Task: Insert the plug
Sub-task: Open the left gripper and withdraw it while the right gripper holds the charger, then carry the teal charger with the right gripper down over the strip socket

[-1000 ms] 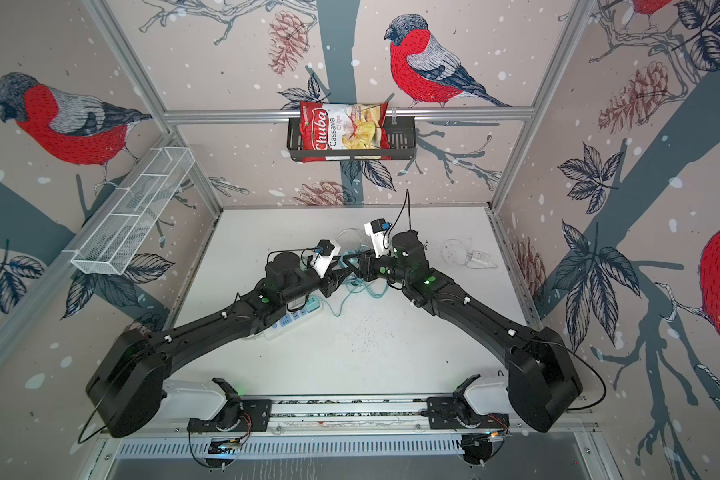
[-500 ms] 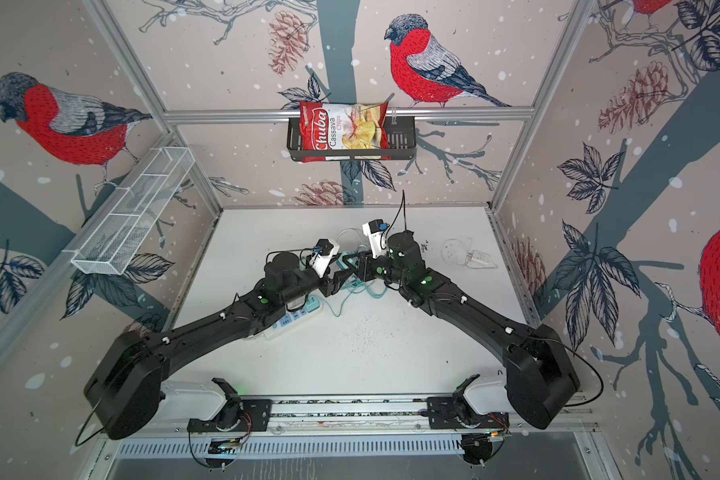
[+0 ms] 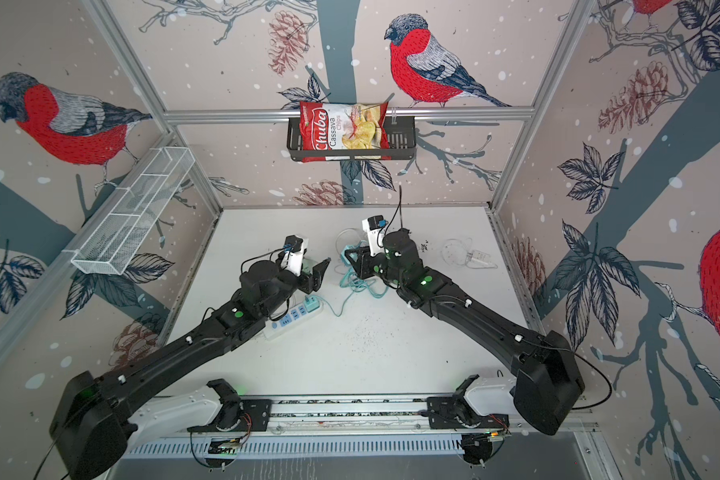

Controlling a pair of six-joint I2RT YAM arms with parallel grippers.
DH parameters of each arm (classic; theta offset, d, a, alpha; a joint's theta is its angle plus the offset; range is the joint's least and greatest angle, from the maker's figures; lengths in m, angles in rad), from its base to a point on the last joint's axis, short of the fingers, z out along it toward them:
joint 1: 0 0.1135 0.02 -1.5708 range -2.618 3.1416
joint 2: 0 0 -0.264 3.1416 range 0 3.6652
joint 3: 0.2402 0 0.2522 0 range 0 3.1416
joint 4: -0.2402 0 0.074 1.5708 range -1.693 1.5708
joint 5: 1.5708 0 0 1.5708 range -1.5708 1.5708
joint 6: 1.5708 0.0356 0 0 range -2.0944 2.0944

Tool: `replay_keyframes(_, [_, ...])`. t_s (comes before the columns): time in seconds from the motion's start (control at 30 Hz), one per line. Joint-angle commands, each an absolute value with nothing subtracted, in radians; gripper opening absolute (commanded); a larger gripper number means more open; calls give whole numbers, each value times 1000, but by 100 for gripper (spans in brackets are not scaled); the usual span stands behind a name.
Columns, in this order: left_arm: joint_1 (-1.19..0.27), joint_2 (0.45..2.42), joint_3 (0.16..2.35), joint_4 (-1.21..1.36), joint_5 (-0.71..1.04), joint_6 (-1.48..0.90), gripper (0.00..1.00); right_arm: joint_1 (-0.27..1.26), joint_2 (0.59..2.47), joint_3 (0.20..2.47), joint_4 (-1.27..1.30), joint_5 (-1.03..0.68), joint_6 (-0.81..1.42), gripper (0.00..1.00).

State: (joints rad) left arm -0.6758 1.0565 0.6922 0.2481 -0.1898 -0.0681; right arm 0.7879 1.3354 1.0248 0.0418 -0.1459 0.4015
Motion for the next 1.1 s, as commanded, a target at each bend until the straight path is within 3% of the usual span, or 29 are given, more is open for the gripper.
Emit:
replay_keyframes(0.0, [-659,991,649,156,-401,-168,78,866,1363,1043,45,-32,354,18])
replay_keyframes(0.3, [-504,775,538,40,-468,-359,79,1042,1547,1137,37,71,354,18])
replay_keyframes(0.53, [-495,685,468,5,-528,-398,80,1178,1729,1293,-6,247,324,18])
replay_keyframes(0.67, [-495,654,448,3,-528,-399,81,1210,1808,1368,-36,261,323,17])
replay_keyframes(1.07, [-492,601,406,-17,-617,-481,81,1272,1906,1379,-37,393,411,17])
